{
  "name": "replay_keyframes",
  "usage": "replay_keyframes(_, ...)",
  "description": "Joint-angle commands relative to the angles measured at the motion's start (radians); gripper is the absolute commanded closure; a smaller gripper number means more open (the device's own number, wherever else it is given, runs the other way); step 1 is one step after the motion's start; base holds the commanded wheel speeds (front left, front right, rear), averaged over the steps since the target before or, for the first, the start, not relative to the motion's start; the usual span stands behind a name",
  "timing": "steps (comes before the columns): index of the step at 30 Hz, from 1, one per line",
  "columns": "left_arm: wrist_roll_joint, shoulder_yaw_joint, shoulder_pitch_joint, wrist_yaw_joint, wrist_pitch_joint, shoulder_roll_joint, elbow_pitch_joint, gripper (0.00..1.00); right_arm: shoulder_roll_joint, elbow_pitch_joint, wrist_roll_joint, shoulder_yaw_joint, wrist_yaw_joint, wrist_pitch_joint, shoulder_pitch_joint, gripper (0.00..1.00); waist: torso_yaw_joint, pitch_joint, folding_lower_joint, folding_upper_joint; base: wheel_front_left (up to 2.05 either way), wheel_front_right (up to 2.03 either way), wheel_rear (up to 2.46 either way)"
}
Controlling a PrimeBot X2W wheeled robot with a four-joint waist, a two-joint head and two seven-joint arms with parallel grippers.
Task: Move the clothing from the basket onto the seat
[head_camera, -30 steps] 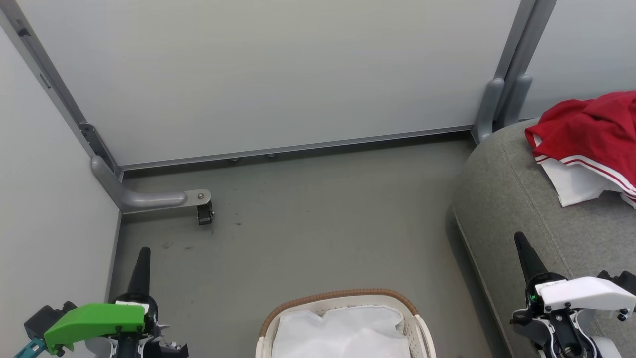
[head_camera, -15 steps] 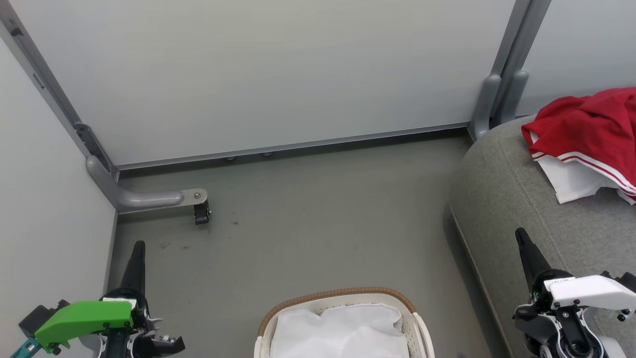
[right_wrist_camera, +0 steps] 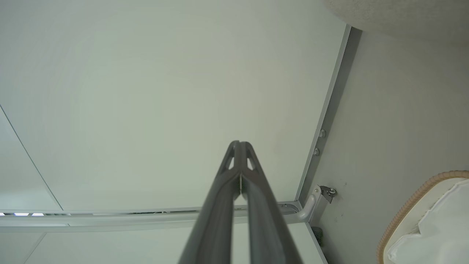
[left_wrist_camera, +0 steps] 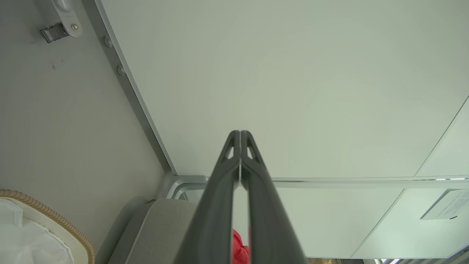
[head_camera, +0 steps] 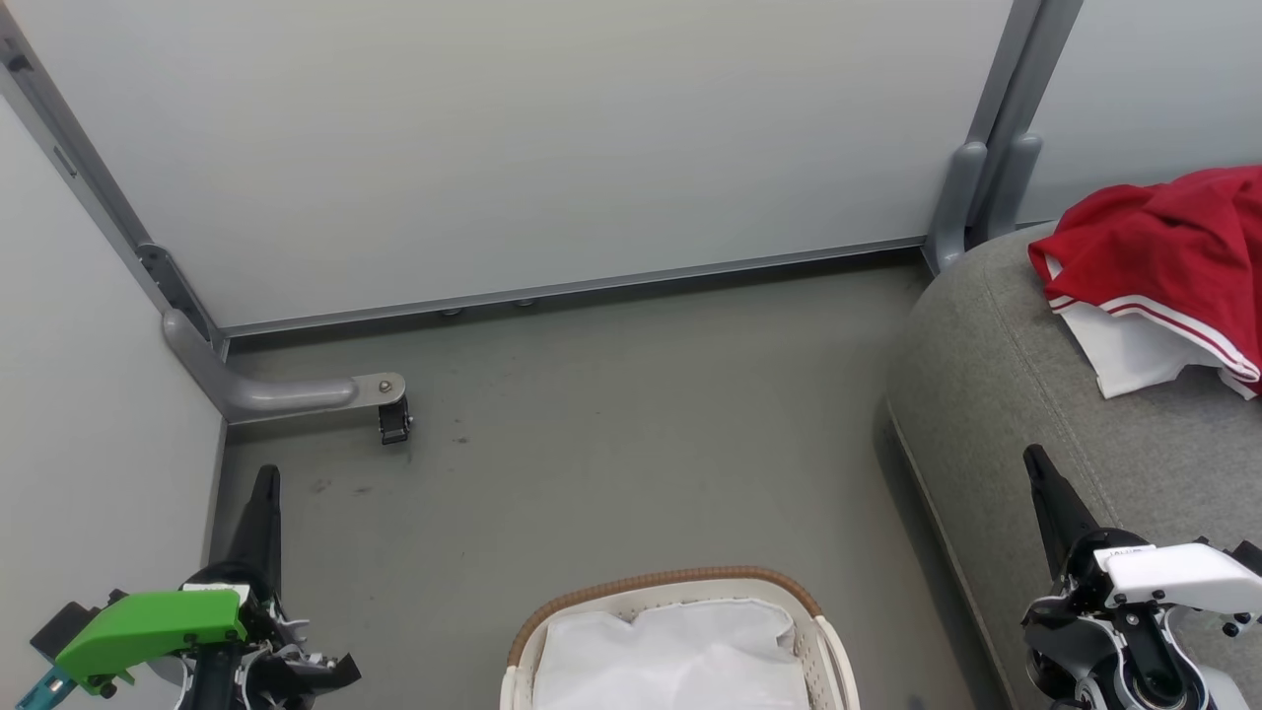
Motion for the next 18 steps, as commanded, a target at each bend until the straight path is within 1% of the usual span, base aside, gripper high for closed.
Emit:
replay_keyframes(1, -0.023, 0.008, -0.021, -0.007, 0.007, 0.002, -0.005, 1.0, -0.006, -0.006, 0.022, -0.004, 0.0, 0.006, -0.009, 1.0, -0.001, 0.001, 0.0, 0.0, 0.0, 0.0, 0.0)
replay_keyframes(18, -0.028, 0.009, -0.018, -0.008, 0.012, 0.002, -0.004, 1.0, -0.006, -0.007, 0.03, -0.004, 0.0, 0.009, -0.009, 1.0, -0.002, 0.002, 0.0, 0.0, 0.0, 0.0, 0.0)
